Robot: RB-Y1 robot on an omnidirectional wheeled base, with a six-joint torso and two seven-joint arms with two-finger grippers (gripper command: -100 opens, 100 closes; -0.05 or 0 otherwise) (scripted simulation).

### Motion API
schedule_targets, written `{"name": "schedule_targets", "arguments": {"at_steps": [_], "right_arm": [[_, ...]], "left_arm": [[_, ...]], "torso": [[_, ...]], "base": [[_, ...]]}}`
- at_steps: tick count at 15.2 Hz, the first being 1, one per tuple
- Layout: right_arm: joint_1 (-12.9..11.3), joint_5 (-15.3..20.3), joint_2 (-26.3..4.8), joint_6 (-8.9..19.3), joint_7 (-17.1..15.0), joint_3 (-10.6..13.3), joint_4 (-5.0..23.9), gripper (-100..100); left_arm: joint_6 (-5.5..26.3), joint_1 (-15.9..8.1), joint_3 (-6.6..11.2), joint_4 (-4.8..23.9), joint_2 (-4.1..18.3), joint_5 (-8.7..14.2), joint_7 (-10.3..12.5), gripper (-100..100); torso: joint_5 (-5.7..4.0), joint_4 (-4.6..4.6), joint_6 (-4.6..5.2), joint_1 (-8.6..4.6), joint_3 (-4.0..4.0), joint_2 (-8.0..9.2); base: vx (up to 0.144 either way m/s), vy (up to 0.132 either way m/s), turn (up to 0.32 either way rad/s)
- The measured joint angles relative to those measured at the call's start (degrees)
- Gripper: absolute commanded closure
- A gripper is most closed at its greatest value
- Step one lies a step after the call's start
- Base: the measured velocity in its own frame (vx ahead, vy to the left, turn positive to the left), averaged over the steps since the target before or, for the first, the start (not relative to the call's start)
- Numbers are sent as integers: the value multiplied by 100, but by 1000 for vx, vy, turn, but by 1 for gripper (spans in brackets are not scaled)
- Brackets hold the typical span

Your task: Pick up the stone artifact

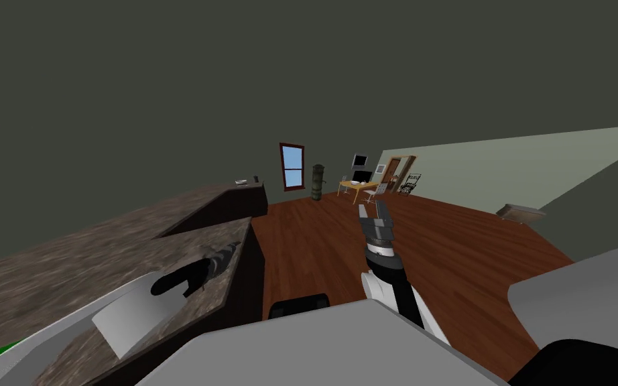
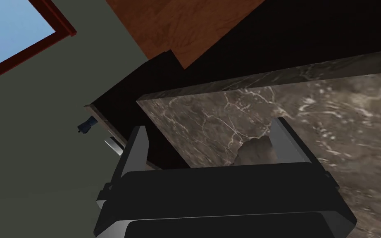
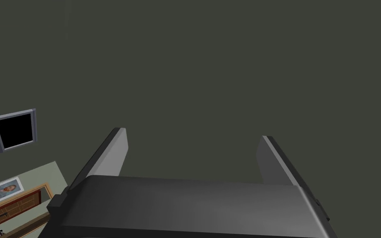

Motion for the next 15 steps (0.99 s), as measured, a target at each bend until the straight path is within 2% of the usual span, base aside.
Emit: {"name": "schedule_targets", "arguments": {"at_steps": [4, 7, 8, 13, 15], "right_arm": [[1, 0, 0, 0, 0, 0, 0, 0], [1, 0, 1, 0, 0, 1, 0, 0], [1, 0, 1, 0, 0, 1, 0, 0], [1, 0, 1, 0, 0, 1, 0, 0], [1, 0, 1, 0, 0, 0, 0, 0]], "left_arm": [[251, 150, -90, 154, 196, 0, 88, -100], [154, 76, -118, 393, 81, -60, 5, -100], [136, 69, -123, 417, 71, -67, -9, 100], [135, 72, -126, 417, 70, -66, -10, 100], [173, 120, -108, 285, 135, -33, 33, 100]], "torso": [[-2, -4, 1, -12, -11, -20], [-10, -7, 2, -52, -17, -30], [-12, -7, 1, -53, -17, -29], [-15, -3, 1, -51, -11, -21], [-18, 1, -5, -46, -3, -8]], "base": [[8, 59, -53], [25, -28, -45], [6, -7, 6], [-2, 1, 11], [-19, 21, 53]]}}
